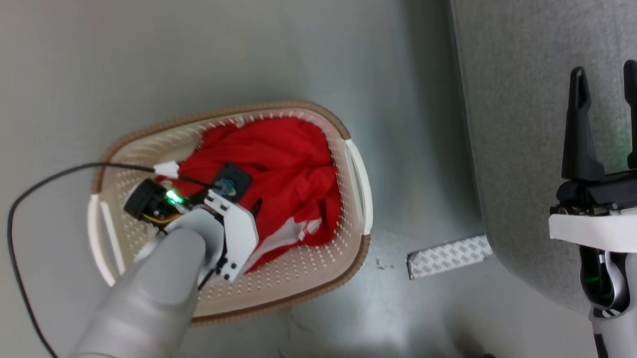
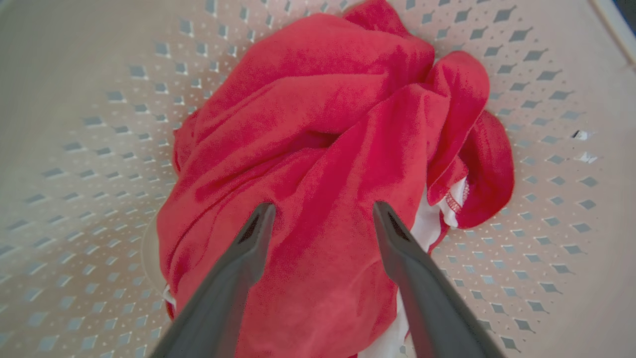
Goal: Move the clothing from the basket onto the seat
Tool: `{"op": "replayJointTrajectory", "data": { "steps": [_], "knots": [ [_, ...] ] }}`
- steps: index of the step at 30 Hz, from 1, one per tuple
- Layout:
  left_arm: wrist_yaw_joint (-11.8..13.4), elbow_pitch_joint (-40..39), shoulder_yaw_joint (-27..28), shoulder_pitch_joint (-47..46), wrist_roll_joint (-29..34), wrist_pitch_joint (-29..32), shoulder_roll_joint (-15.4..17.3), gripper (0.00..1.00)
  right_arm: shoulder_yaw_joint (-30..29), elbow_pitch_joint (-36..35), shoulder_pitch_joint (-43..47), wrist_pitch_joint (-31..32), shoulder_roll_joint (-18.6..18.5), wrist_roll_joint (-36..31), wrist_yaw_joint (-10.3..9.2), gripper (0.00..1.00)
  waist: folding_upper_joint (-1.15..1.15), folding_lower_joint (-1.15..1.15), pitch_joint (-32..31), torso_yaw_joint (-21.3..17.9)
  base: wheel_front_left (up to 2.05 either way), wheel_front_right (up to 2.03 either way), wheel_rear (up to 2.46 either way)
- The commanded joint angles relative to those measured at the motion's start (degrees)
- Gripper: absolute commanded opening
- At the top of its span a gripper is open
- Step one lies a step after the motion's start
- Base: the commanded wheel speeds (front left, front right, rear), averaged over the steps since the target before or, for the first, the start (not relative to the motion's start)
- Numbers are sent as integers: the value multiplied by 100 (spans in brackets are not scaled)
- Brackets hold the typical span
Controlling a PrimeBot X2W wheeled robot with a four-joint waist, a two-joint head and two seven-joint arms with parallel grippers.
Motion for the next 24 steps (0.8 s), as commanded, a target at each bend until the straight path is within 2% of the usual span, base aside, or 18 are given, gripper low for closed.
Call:
{"op": "replayJointTrajectory", "data": {
  "steps": [1, 10, 11, 12, 13, 18, 24],
  "knots": [
    [17, 56, -31, -114, -89, -14, 94, 100, -7, -52, -86, 0, 2, 47, -12, 100, 0, -1, 208, -84, 0, 0, 0],
    [16, 456, -258, -338, -387, 10, 257, 100, 37, -53, -45, 9, 0, 98, -11, 100, 0, -1, 492, -230, 0, 0, 0],
    [16, 465, -298, -336, -421, -41, 239, 53, 33, -43, -35, 10, 0, 92, -11, 100, 0, -1, 488, -235, 0, 0, 0],
    [16, 464, -339, -346, -449, -100, 224, 10, 23, -26, -23, 10, -2, 81, -11, 100, 0, -1, 470, -234, 0, 0, 0],
    [16, 477, -395, -328, -466, -147, 197, 0, 8, -7, -8, 10, -6, 66, -12, 100, 0, -1, 435, -227, 0, 0, 0],
    [16, 435, -534, -166, -759, -466, 46, 0, -39, 75, 92, 4, -14, 1, -14, 100, 0, -1, 8, -120, 0, 0, 0],
    [19, 518, -516, 261, -998, -973, -109, 0, -59, 289, 398, 2, -9, -117, -13, 100, 0, -1, -954, 102, 0, 0, 0]
  ]
}}
